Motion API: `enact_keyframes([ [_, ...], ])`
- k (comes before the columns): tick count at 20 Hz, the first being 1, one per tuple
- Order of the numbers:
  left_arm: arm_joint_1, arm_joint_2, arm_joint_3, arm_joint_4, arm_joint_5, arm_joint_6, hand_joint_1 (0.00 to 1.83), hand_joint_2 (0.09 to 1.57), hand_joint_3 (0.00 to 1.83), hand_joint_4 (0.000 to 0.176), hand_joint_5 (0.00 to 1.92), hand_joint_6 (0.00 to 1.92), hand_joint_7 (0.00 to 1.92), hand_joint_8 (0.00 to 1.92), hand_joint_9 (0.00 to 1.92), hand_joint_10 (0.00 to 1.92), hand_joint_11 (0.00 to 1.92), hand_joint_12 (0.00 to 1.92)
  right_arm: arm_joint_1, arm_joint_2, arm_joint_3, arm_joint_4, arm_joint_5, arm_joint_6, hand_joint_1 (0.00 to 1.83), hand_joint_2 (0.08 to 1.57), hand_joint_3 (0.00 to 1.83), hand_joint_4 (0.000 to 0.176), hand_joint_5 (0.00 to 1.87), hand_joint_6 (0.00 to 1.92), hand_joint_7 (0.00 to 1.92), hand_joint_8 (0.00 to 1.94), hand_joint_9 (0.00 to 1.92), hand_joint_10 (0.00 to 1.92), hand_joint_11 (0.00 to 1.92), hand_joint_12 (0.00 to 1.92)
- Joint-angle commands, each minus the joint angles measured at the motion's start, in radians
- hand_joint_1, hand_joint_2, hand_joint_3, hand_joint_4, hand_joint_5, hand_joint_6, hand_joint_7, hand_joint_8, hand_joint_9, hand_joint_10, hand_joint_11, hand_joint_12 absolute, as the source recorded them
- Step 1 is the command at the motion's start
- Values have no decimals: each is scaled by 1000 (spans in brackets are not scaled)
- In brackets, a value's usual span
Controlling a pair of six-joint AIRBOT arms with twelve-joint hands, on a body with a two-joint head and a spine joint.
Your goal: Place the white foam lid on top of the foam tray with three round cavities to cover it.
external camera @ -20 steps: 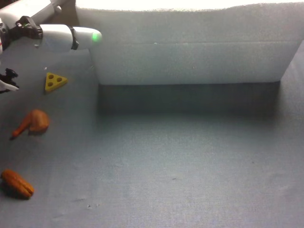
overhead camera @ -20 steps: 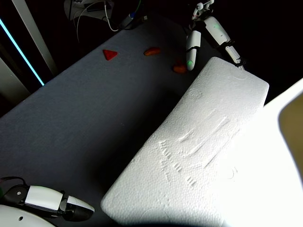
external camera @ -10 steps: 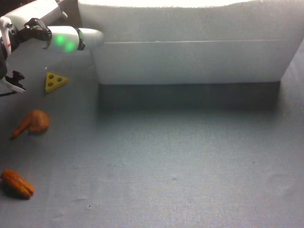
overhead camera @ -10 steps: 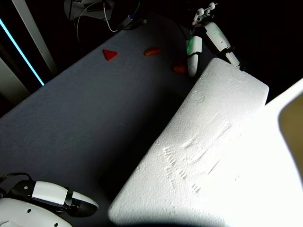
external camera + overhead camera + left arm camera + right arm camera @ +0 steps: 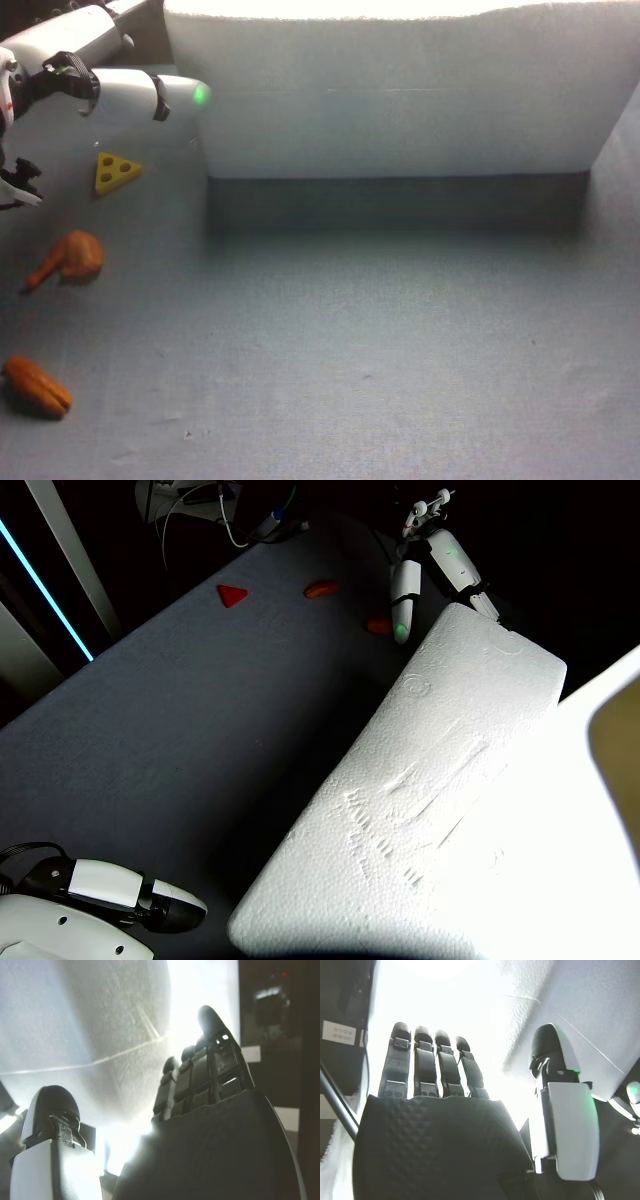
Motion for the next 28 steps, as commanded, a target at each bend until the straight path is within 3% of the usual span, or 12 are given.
enact_keyframes([
  [1,-4,14,-1,-10,-130,-5,465,1038,0,53,0,0,0,0,0,0,0,713,9,23,4,-24,113,-2,542,1188,0,0,0,0,0,0,0,0,0,0],
  [2,1,21,-9,-10,-140,-5,478,1026,0,42,0,0,0,0,0,0,0,641,9,27,-2,-30,115,-2,548,1197,0,0,0,0,0,0,0,0,0,0],
  [6,8,28,-18,-6,-157,-10,462,1003,0,48,0,0,0,0,0,0,0,632,9,34,-15,-45,124,-2,558,1216,1,0,0,0,0,0,0,0,0,0],
  [7,9,30,-21,-5,-162,-10,475,988,0,62,0,0,0,0,0,0,0,266,9,35,-18,-50,124,1,511,1201,0,0,0,0,0,0,0,0,0,0],
  [9,19,37,-30,-5,-179,-12,473,988,0,60,0,0,0,0,0,0,0,215,9,37,-24,-57,127,2,512,1218,4,0,0,0,0,0,0,0,0,0],
  [13,54,71,-68,-2,-238,-26,451,1007,5,64,0,0,0,0,0,0,0,364,7,62,-59,-79,145,6,500,1234,6,0,0,0,0,0,0,0,28,16],
  [17,88,116,-122,4,-317,-29,427,1003,2,62,0,0,0,0,0,0,0,311,-35,112,-114,-164,197,99,507,1230,2,0,0,0,0,0,0,0,5,3],
  [18,97,129,-137,4,-339,-31,405,1017,1,71,0,0,0,0,0,0,0,526,-51,125,-130,-182,215,124,546,1198,0,0,0,0,0,0,0,0,0,0],
  [21,143,174,-195,17,-420,-38,432,1043,10,69,0,0,0,0,0,0,0,554,-115,169,-187,-240,294,206,541,1174,0,0,0,0,0,0,19,8,0,1201],
  [23,180,204,-232,16,-474,-42,418,1052,4,68,0,0,0,0,0,0,0,519,-156,197,-225,-280,350,259,552,1177,1,0,0,0,0,0,3,1,0,1228],
  [26,222,237,-276,17,-542,-46,406,1087,2,13,0,0,0,0,0,0,0,168,-212,230,-265,-328,416,347,515,1197,8,0,0,0,0,0,0,0,0,1164],
  [28,226,241,-281,18,-549,-46,419,1107,2,13,0,0,0,0,0,0,0,252,-218,233,-269,-334,423,354,459,1196,1,0,0,0,0,0,71,34,0,1329],
])
